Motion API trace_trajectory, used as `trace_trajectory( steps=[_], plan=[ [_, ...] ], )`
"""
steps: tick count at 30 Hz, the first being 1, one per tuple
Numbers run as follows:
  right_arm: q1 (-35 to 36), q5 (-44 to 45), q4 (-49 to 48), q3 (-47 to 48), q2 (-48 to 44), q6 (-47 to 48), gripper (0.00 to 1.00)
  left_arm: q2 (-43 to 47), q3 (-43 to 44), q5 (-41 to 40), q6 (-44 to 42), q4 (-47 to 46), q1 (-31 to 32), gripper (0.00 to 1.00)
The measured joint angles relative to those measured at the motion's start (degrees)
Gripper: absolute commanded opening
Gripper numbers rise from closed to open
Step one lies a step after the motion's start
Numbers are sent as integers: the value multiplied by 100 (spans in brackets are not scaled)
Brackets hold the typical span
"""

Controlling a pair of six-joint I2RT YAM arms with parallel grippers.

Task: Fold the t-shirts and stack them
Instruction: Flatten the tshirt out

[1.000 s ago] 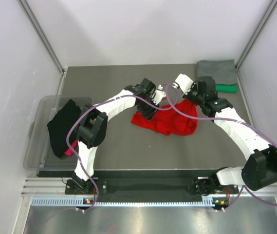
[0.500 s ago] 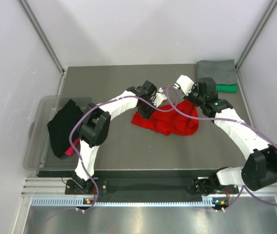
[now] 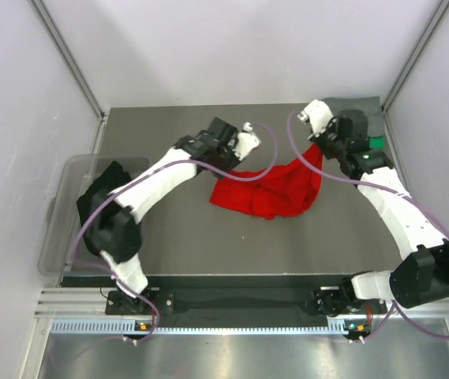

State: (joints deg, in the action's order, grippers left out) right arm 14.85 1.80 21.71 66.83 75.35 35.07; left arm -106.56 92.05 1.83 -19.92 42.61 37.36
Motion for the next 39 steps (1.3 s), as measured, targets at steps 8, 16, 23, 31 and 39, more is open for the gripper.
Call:
trace_trajectory(
  steps=[8,16,23,31,39],
  plan=[
    [-428,-693,708,846,-509,-887,0,2855,-385,-791,-560,-140,-175,0],
    [-658,-1845,1416,404,-2208,-920,0,3762,-706,-719,-1047,254,-487,0],
    [-767,-1873,1432,-107,-2037,-885,0,4054,-1663,-863,-1342,162,-527,0],
    [-1049,-1615,953,-306,-743,-1001,0,2798,-2942,-1443,-1567,-1117,-1067,0],
    [-1392,-1478,420,870,1196,-1215,0,1058,-1314,-1569,-848,-1902,-1668,0]
  ],
)
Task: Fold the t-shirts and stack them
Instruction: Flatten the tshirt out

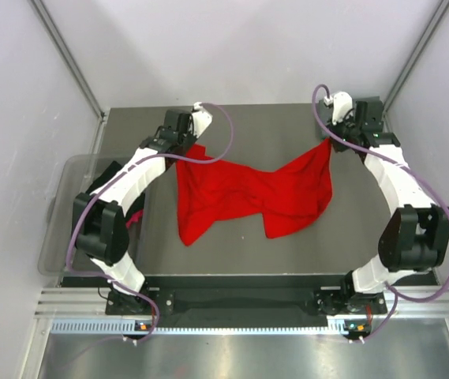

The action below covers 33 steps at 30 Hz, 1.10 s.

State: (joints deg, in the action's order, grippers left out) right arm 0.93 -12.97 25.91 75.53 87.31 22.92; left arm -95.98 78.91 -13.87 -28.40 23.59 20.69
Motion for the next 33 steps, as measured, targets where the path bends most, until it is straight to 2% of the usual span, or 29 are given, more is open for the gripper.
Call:
trace_trajectory(
  steps=[2,3,4,5,6,7,8,13,17,20,23,26,33],
  plan=[
    [2,9,-114,170,216,-85,0,-20,164,-42,155,-177,11,0],
    [0,20,-195,190,256,-142,3,-20,216,-66,232,-273,24,0],
    [0,35,-264,190,271,-214,13,-20,262,-83,302,-356,37,8],
    [0,52,-304,184,271,-260,40,-20,273,-92,343,-448,42,17],
    [2,116,-409,170,262,-352,43,-20,273,-109,387,-492,44,23],
    [2,170,-470,160,254,-361,43,-20,273,-125,433,-529,46,30],
    [0,260,-577,116,225,-363,45,-20,271,-153,468,-560,46,32],
    [0,369,-741,-664,-516,-227,48,96,170,-264,638,-625,44,38],
    [-7,-271,-409,-1281,-1504,238,47,664,-258,-221,748,-649,46,40],
    [9,-765,-153,-1552,-1814,603,47,1176,-544,-20,804,-625,46,43],
    [20,-1036,9,-1971,-1659,885,48,1576,-778,334,883,-590,46,44],
    [44,-1119,260,-2271,-1113,1069,48,1788,-1078,688,927,-538,46,44],
    [55,-1224,361,-2310,-155,1233,51,1808,-1532,1023,1038,-372,44,44]
  ],
)
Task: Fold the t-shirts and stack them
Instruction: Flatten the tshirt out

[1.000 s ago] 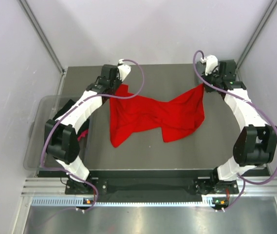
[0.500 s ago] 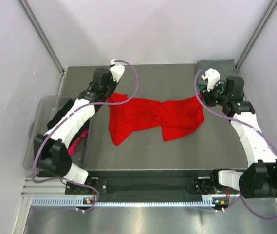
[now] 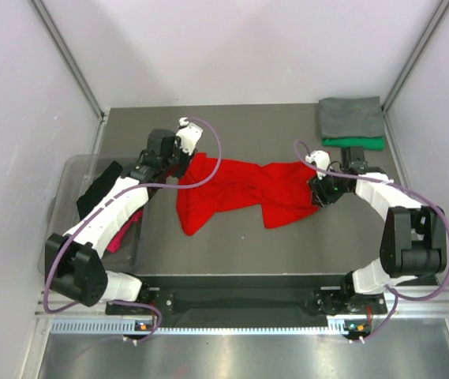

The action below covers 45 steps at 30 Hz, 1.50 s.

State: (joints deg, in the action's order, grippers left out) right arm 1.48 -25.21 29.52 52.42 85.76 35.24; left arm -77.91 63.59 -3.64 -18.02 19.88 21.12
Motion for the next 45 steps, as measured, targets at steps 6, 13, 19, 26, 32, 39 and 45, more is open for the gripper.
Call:
trace_trajectory(
  steps=[6,13,19,26,32,39,45],
  plan=[
    [55,-129,33,72,402,81,52,0,-20,44,20,20,-4,43],
    [103,-247,48,94,603,125,7,0,-46,109,79,17,-52,43],
    [103,-374,243,435,608,66,0,4,-101,129,133,17,-122,43],
    [103,-623,404,1801,654,-125,1,7,-116,133,146,22,-160,43],
    [105,-850,417,3447,1576,-391,7,7,-116,153,155,24,-212,43],
    [105,-756,398,4559,2793,-859,41,4,-114,234,168,31,-308,43],
    [103,-570,144,4118,2406,-1043,36,7,-114,306,195,35,-341,43]
  ],
)
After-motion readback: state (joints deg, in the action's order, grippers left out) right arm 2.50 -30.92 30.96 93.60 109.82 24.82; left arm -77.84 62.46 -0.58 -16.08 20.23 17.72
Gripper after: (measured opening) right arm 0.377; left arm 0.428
